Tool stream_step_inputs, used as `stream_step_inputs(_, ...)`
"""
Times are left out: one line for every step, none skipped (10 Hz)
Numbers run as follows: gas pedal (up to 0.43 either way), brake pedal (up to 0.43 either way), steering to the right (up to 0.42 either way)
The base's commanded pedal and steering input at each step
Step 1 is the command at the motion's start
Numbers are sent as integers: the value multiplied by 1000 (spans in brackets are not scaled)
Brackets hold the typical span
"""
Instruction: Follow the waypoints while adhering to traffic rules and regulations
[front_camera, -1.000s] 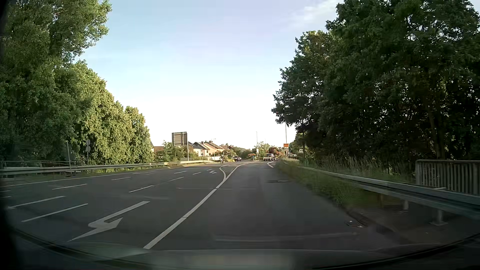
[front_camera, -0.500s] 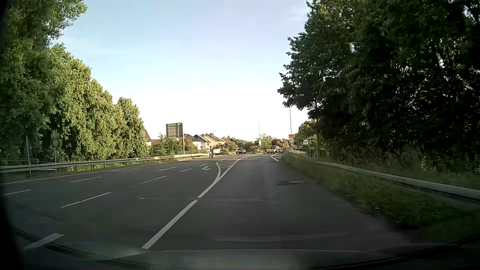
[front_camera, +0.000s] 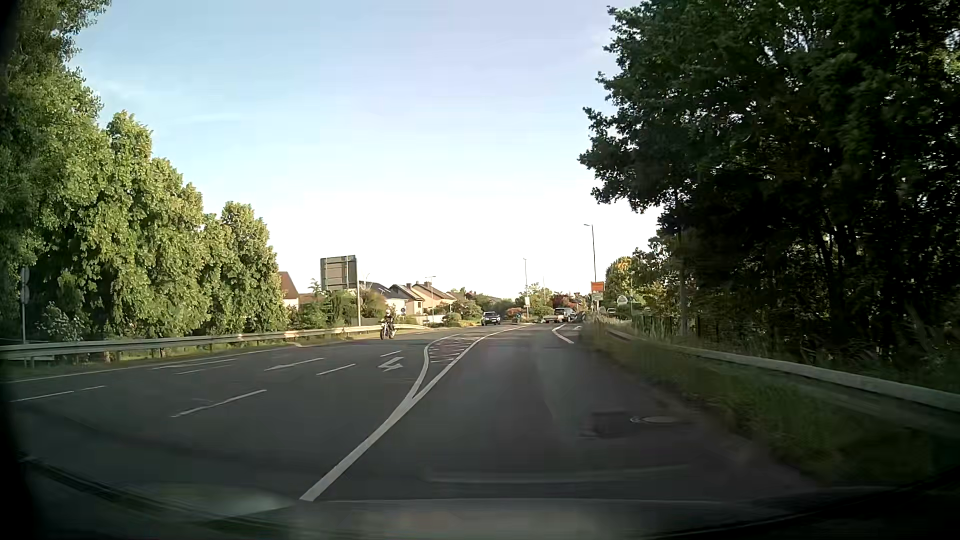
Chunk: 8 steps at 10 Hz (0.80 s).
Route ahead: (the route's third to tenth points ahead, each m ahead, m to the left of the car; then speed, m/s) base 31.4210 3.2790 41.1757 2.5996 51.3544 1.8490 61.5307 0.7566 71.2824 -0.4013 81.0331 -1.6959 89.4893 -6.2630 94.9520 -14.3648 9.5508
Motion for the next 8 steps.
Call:
stream_step_inputs(8,30,-6)
stream_step_inputs(8,30,-5)
stream_step_inputs(8,30,-4)
stream_step_inputs(20,30,-4)
stream_step_inputs(20,30,-4)
stream_step_inputs(20,30,-4)
stream_step_inputs(20,30,-3)
stream_step_inputs(20,30,0)
